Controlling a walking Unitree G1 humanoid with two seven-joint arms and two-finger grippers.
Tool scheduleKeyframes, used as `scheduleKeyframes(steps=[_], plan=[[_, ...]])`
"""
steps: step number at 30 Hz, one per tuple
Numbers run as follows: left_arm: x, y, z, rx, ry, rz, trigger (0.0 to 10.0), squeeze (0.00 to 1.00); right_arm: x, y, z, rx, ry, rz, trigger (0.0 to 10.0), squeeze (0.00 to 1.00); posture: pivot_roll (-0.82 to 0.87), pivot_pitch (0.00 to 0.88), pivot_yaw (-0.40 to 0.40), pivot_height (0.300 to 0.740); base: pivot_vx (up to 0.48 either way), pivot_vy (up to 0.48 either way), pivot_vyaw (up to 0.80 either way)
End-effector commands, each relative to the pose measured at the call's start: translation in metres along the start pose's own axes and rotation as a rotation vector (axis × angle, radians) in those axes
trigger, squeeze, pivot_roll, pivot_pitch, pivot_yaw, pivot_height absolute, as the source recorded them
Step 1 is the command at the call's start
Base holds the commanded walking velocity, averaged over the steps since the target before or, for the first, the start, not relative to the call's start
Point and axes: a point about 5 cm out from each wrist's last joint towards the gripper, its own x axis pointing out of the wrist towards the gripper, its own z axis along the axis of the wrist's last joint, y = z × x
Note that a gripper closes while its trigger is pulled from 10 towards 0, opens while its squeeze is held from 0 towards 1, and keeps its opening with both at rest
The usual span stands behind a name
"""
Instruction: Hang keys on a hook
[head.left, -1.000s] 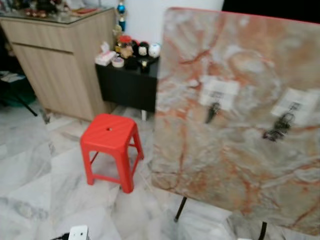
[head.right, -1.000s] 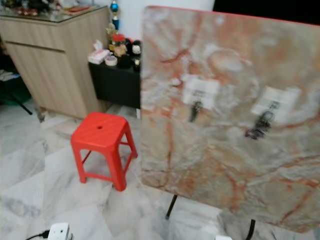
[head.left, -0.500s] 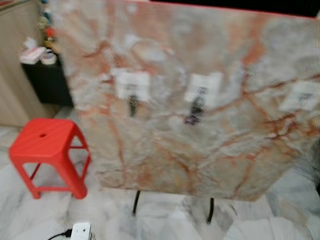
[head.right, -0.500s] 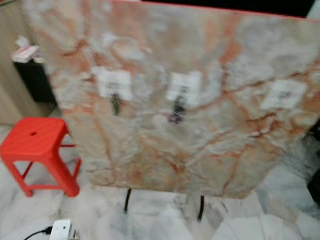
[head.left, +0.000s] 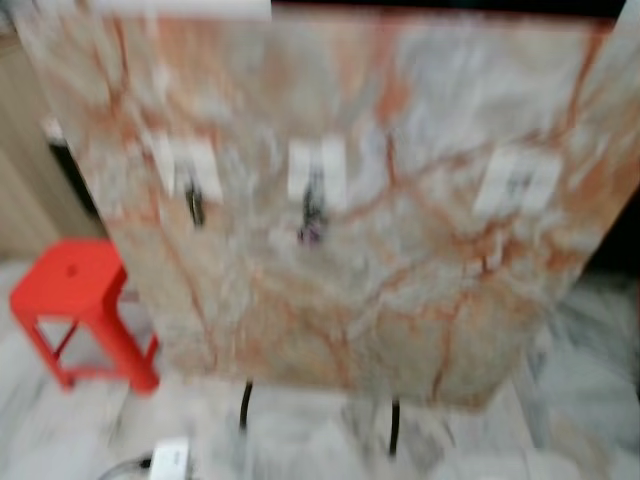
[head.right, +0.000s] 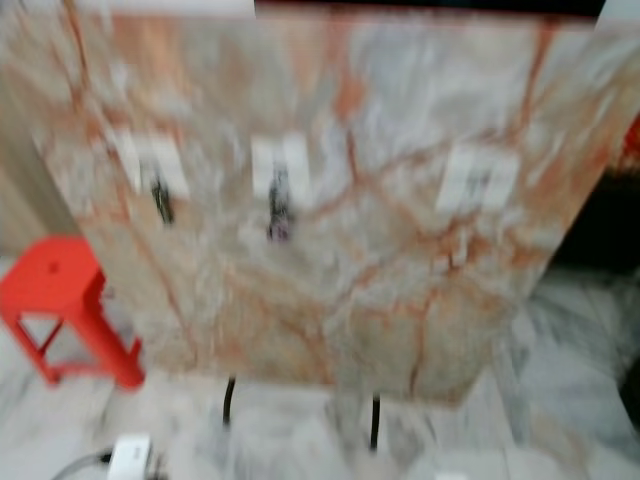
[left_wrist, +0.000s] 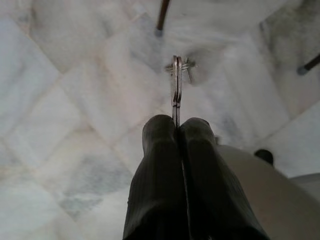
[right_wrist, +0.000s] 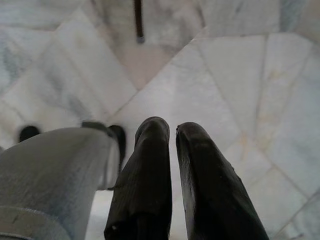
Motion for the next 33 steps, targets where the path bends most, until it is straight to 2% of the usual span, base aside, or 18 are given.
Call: scheduleKeyframes(steps=[1, 33], plan=[[-0.0012, 0.0064, -0.0021, 0.027, 0.010, 0.014, 10.0, 0.00, 0.0013, 0.0060, 0.0031, 0.000, -0.011, 0.016, 10.0, 0.00, 0.03, 0.000, -0.028, 0.740, 0.000, -0.405, 0.00], [-0.0012, 0.0052, -0.0036, 0.017, 0.015, 0.013, 10.0, 0.00, 0.0014, 0.0051, 0.0033, -0.003, -0.007, 0.008, 10.0, 0.00, 0.03, 0.000, -0.033, 0.740, 0.000, -0.417, 0.00]])
